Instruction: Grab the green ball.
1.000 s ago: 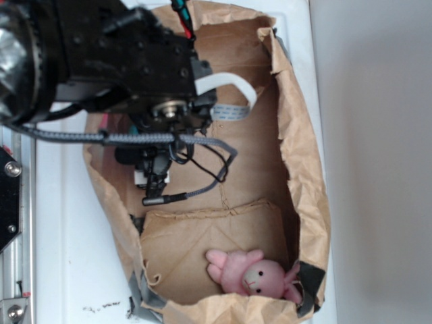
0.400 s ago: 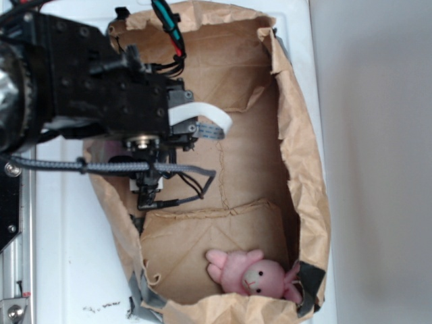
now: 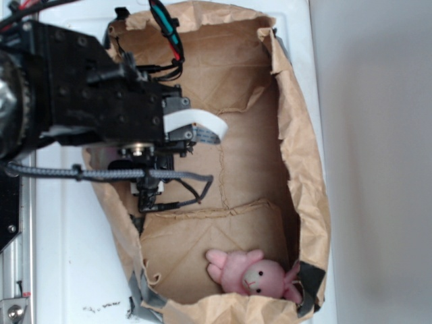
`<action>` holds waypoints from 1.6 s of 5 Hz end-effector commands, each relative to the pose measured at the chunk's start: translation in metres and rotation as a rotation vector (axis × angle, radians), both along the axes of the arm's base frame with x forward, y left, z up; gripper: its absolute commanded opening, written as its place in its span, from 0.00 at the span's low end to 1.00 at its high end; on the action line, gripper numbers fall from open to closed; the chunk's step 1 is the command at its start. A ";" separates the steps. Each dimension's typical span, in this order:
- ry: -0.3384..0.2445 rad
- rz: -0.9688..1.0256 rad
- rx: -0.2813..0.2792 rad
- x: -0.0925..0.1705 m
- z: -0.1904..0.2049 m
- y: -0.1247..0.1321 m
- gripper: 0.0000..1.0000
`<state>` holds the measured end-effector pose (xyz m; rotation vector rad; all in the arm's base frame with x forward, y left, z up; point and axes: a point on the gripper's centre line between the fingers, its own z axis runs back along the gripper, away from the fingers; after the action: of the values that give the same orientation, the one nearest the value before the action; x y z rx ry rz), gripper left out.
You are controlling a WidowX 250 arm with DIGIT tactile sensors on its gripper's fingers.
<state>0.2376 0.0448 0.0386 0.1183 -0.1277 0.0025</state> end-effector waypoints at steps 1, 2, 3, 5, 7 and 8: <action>-0.029 -0.010 0.017 0.005 -0.001 -0.003 1.00; -0.031 -0.007 0.025 0.007 -0.003 -0.005 1.00; -0.018 0.006 0.019 0.009 -0.003 -0.003 0.00; -0.029 0.022 0.018 0.011 -0.001 -0.002 0.00; -0.024 0.055 -0.015 0.014 0.022 -0.005 0.00; -0.011 0.084 -0.044 0.018 0.042 -0.012 0.00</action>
<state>0.2461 0.0330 0.0640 0.0675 -0.0667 0.1102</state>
